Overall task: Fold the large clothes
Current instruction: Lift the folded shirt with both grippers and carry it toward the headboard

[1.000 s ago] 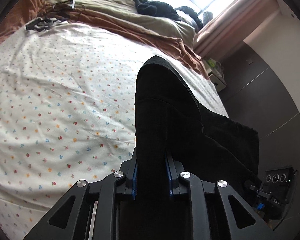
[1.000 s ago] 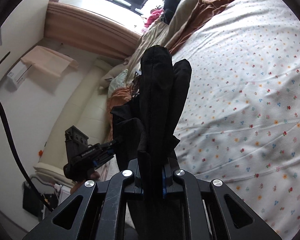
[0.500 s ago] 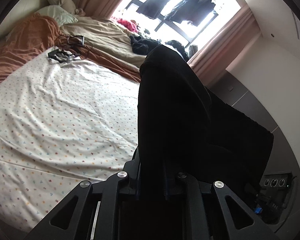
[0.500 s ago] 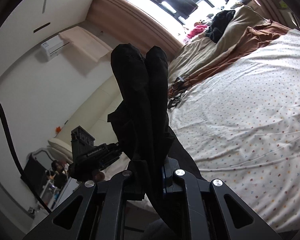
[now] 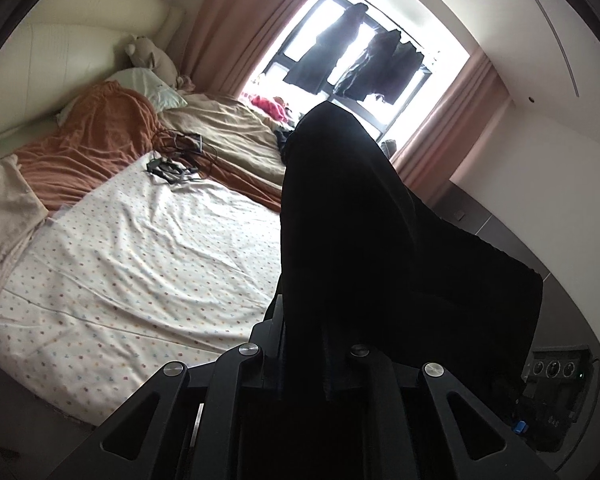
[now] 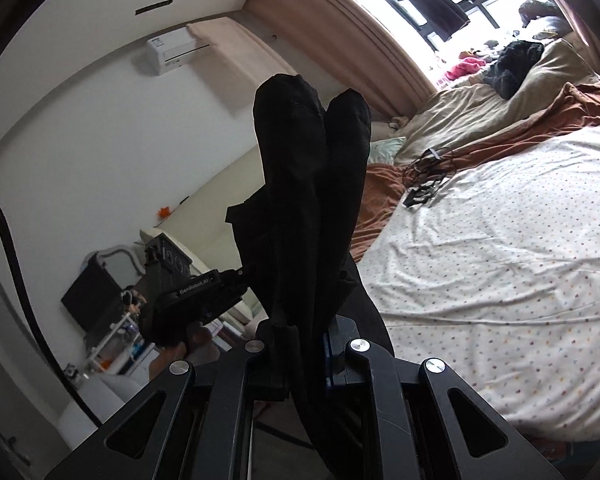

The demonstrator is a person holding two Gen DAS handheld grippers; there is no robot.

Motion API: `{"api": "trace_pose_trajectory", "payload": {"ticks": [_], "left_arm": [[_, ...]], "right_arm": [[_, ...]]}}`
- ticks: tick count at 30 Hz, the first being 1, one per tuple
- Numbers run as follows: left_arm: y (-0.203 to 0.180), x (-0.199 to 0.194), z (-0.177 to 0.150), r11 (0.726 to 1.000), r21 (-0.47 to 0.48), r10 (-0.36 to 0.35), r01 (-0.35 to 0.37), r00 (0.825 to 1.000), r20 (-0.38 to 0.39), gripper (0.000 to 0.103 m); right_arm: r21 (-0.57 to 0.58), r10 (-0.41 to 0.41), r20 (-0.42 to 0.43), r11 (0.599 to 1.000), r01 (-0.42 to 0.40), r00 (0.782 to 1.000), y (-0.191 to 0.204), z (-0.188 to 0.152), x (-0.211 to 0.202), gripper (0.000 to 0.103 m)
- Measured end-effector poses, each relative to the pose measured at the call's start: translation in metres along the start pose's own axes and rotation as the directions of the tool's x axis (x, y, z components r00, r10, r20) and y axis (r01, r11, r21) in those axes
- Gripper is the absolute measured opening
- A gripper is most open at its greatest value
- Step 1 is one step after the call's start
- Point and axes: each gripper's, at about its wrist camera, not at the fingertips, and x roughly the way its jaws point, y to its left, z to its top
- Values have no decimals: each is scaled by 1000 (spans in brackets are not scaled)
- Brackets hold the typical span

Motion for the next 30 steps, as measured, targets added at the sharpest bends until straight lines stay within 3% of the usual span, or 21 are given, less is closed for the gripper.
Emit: {"api": "trace_pose_trajectory", "payload": {"ticks": [8,18,30], "left_arm": [[38,-60,8,999,-32,44,-42,997,60,12],[101,-125,42,991,-69,123,-115,983,134,11],[184,-180,99,974,-70,227,-216,943,243,9]], "right_arm": [[-52,53,-55,997,-56,997,56,-17,45,12],[-93,147,-142,983,-161,979,105,-20,135,12],[-144,239,-279,947,-286,930,164,-21,280,12]]}}
